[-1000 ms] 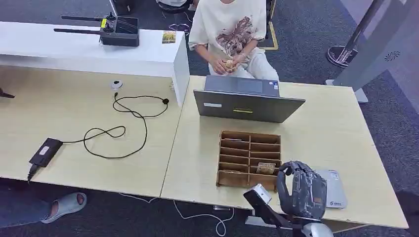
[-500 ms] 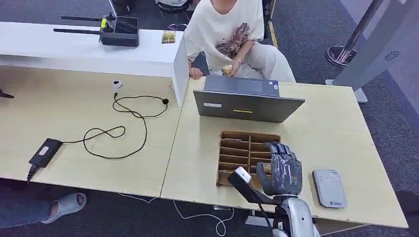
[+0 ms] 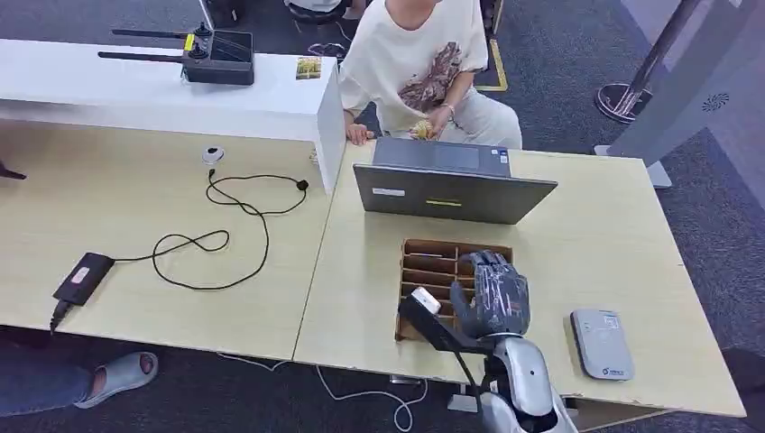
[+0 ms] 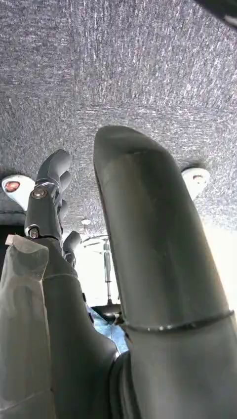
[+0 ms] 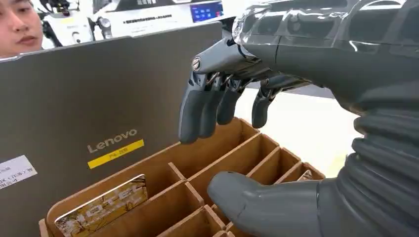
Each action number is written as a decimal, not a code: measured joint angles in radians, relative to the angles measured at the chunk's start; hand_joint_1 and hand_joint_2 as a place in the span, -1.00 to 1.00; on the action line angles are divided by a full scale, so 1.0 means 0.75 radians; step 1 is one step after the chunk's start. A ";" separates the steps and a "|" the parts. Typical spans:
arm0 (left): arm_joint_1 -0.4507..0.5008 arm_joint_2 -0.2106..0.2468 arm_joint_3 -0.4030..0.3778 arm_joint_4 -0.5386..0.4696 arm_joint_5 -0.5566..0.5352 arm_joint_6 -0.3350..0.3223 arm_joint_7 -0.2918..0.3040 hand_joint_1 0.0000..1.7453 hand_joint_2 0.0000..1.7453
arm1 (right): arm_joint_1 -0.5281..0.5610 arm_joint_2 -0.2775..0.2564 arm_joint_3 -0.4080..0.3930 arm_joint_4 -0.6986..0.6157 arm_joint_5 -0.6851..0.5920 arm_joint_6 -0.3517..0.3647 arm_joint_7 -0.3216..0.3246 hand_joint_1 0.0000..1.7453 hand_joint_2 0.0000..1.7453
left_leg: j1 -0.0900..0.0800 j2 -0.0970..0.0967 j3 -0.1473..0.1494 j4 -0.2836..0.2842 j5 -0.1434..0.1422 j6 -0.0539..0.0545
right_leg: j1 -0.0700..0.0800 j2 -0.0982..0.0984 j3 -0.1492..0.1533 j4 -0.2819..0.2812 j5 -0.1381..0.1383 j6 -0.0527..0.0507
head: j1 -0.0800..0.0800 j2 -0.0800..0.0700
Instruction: Pass the card to the sensor for recognition and then transmit it.
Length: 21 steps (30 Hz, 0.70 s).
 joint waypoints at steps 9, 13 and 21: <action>0.002 0.001 0.002 0.000 0.000 0.026 -0.001 -1.00 -1.00 | 0.079 -0.005 -0.078 -0.045 -0.012 -0.013 0.034 0.10 1.00 | 0.000 0.000 0.000 0.000 -0.001 0.000 | 0.000 0.000 -0.001 0.000 0.000 0.000 | 0.000 0.001; 0.003 0.001 0.002 0.000 0.000 0.035 -0.003 -1.00 -1.00 | 0.133 -0.009 -0.127 -0.099 -0.003 -0.020 0.049 0.08 1.00 | 0.000 0.000 0.000 0.000 -0.001 0.000 | 0.000 0.000 -0.001 0.000 0.000 0.000 | 0.000 0.000; 0.003 0.000 0.004 0.000 0.001 0.023 0.005 -1.00 -1.00 | 0.184 -0.012 -0.193 -0.154 0.038 -0.004 0.041 0.08 1.00 | 0.000 0.000 0.000 0.000 -0.001 0.000 | 0.000 0.000 0.000 0.000 0.000 0.000 | 0.000 0.000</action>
